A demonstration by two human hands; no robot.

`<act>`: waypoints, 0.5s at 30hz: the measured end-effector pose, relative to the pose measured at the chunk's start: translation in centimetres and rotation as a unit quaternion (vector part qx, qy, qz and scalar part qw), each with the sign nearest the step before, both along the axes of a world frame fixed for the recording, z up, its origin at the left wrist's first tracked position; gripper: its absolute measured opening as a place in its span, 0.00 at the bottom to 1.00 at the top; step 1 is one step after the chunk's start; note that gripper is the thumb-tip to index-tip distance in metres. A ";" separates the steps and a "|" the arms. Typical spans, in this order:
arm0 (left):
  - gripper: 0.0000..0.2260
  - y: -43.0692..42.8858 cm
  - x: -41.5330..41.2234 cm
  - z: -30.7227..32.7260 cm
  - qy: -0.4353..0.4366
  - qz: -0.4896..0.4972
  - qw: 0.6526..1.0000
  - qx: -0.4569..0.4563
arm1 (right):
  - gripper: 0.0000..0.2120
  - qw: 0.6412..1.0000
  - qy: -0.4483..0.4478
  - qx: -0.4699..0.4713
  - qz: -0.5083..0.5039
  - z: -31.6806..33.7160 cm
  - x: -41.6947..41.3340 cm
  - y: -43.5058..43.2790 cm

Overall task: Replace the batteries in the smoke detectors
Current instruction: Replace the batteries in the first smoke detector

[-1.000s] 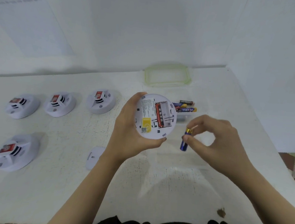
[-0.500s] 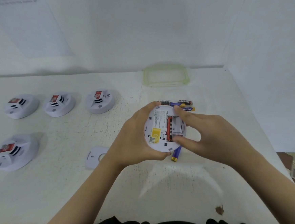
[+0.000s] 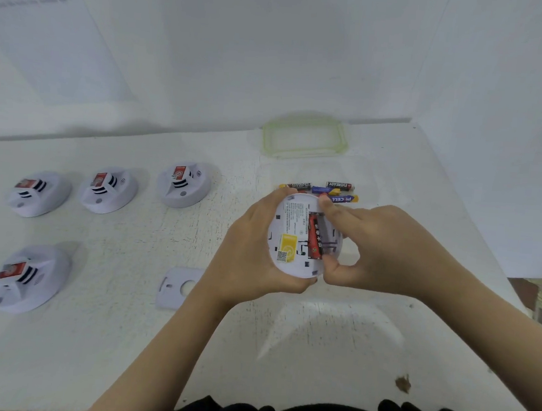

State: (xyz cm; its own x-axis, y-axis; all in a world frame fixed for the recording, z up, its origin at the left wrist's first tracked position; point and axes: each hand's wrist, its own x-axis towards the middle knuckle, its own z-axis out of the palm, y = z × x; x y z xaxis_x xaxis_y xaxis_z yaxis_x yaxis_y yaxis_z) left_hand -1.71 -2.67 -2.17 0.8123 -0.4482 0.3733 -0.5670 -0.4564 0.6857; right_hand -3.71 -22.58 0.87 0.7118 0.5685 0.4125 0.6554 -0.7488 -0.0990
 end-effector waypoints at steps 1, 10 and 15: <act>0.40 0.1 0.1 0.0 0.003 0.004 1.000 -0.001 | 0.31 1.000 0.018 0.001 -0.004 0.0 -0.1 0.1; 0.43 0.4 0.8 0.4 -0.002 0.026 0.999 -0.023 | 0.26 0.995 0.056 0.086 -0.017 -1.6 -0.3 -0.2; 0.43 0.9 1.3 0.5 -0.014 0.043 0.999 -0.013 | 0.11 0.962 0.037 0.269 -0.025 -1.9 -1.2 -0.4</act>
